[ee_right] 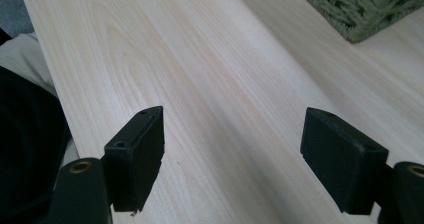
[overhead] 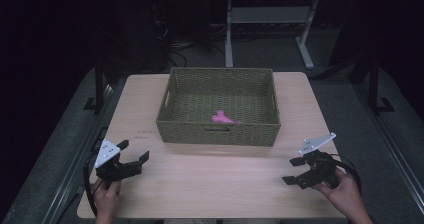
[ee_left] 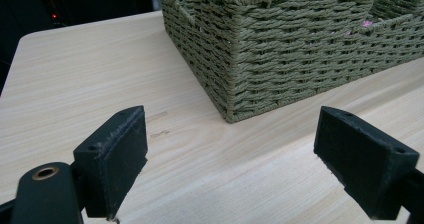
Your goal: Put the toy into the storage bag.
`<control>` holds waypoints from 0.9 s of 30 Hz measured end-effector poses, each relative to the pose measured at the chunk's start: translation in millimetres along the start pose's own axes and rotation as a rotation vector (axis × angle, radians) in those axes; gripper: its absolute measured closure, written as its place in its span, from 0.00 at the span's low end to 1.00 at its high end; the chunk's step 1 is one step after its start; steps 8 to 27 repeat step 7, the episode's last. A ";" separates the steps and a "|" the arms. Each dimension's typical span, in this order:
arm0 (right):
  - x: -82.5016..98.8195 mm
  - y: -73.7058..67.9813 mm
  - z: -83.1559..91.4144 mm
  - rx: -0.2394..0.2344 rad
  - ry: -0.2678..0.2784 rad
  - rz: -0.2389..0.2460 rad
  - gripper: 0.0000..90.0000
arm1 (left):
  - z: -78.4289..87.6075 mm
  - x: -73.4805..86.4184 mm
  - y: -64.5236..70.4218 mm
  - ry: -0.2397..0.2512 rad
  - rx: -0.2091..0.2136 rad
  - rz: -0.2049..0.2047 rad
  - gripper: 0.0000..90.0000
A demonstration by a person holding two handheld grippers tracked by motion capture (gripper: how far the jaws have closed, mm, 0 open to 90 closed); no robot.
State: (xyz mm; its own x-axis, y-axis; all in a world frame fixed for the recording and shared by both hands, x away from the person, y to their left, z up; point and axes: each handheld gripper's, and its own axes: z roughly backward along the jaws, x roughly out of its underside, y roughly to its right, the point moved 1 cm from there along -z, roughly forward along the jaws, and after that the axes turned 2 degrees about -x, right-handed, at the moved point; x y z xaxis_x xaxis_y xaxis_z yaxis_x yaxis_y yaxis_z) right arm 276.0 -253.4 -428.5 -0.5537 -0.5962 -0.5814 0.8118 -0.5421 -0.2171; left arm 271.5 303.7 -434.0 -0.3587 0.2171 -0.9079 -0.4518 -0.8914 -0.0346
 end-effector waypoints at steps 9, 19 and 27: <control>12.5 -10.7 -6.5 0.027 0.020 -0.011 0.24 | -0.9 -0.2 0.9 -0.003 0.005 -0.008 0.15; 12.5 -10.7 -6.5 0.027 0.020 -0.011 0.24 | -0.9 -0.2 0.9 -0.003 0.005 -0.008 0.15; 12.5 -10.7 -6.5 0.027 0.020 -0.011 0.24 | -0.9 -0.2 0.9 -0.003 0.005 -0.008 0.15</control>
